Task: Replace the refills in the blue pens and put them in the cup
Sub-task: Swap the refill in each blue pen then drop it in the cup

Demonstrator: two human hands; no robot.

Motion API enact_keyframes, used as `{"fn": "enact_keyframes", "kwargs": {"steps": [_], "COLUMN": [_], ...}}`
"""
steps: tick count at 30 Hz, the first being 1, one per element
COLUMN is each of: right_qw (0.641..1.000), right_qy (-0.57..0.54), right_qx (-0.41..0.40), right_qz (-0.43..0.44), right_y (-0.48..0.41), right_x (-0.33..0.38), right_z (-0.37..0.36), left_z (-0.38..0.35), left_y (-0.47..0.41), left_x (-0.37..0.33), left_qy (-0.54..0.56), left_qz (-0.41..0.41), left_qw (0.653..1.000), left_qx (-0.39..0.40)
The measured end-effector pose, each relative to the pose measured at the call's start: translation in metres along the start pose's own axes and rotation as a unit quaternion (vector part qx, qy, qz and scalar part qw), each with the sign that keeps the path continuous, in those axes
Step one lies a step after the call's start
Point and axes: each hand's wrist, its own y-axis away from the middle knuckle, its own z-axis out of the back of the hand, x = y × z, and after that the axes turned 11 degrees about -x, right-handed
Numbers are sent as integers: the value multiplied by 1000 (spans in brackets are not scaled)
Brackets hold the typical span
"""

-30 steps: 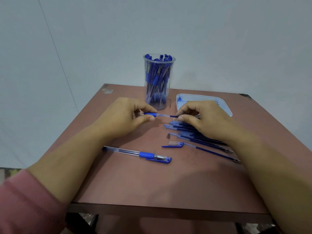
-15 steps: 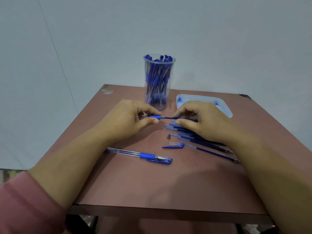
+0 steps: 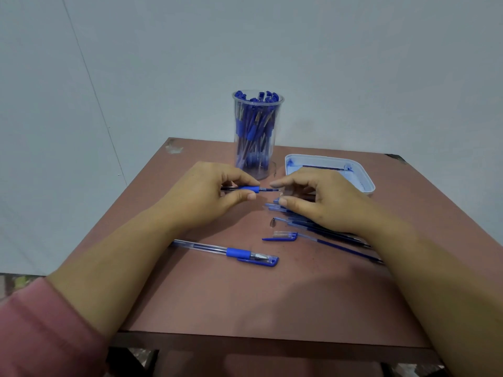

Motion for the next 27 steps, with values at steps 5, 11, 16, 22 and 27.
{"fn": "enact_keyframes", "kwargs": {"steps": [5,11,16,22,27], "right_qw": [1000,999,997,990,1000], "right_qy": [-11,13,70,106,-11], "right_qx": [-21,-22,38,88,-17], "right_qz": [-1,-23,7,37,-2], "right_y": [1,1,2,-3,-2], "right_x": [-1,-3,0,0,3], "right_z": [1,2,-1,-14,-5], "left_z": [0,2,3,3,3], "left_y": [0,-1,-3,-3,-2], "left_x": [0,2,4,5,5], "left_qy": [5,-7,-15,-22,-18], "left_qz": [2,9,13,8,12], "left_qw": [1000,1000,1000,1000,1000], "left_qx": [-5,-4,-12,-11,-14]}}
